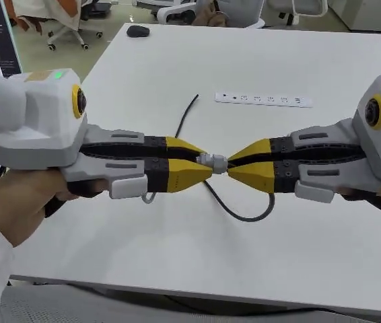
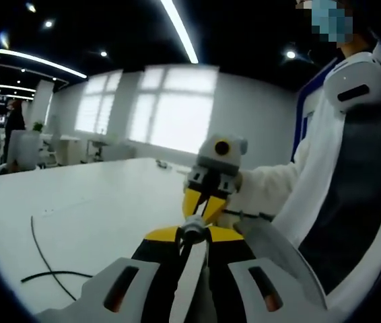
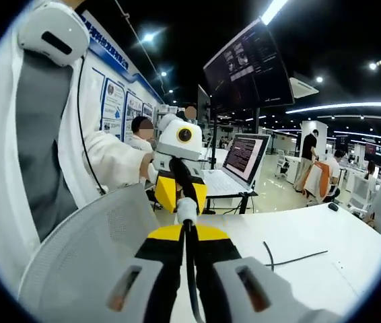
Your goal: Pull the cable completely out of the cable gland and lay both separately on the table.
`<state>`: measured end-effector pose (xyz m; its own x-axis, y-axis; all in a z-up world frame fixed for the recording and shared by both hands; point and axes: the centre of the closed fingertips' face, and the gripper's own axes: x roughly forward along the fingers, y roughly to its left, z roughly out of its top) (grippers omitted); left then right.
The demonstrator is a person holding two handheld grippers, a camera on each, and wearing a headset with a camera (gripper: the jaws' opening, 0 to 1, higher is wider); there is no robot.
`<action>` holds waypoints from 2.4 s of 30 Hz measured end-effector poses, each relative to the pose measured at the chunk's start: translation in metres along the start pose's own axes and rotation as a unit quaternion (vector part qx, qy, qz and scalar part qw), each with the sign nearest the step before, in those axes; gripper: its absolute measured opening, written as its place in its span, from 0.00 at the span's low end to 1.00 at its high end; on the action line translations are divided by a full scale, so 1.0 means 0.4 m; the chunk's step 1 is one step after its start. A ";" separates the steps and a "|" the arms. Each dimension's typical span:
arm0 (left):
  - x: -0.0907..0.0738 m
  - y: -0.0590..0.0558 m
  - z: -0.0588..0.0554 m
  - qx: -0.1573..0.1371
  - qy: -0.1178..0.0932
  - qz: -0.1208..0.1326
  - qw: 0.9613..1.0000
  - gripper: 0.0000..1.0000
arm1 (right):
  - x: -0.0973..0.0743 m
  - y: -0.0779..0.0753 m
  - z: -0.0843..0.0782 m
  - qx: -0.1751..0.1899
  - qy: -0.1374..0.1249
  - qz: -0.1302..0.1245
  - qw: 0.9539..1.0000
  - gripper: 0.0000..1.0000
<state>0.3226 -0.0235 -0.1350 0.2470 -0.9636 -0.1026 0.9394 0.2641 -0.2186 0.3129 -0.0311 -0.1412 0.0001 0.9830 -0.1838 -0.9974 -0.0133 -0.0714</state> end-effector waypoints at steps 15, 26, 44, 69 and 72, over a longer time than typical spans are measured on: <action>0.026 -0.026 0.040 0.058 -0.046 -0.033 0.997 0.29 | -0.022 0.013 0.051 -0.006 -0.043 0.001 0.999 0.01; 0.044 -0.037 0.050 0.039 -0.071 -0.053 0.995 0.17 | -0.033 0.018 0.060 0.001 -0.051 0.002 0.999 0.02; 0.028 -0.020 0.010 0.060 -0.038 -0.021 0.997 0.17 | -0.038 0.011 -0.002 -0.020 -0.002 0.002 1.000 0.02; 0.012 0.003 -0.001 0.032 -0.035 -0.004 0.999 0.17 | -0.158 -0.036 -0.160 0.001 0.076 -0.048 0.996 0.02; 0.010 0.005 -0.001 0.030 -0.035 -0.002 0.999 0.17 | -0.173 -0.040 -0.173 0.008 0.078 -0.056 0.995 0.02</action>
<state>0.3255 -0.0268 -0.1363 0.2570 -0.9658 -0.0341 0.9525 0.2591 -0.1603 0.3340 -0.1116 -0.1952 0.1216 0.9375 -0.3260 -0.9915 0.0995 -0.0838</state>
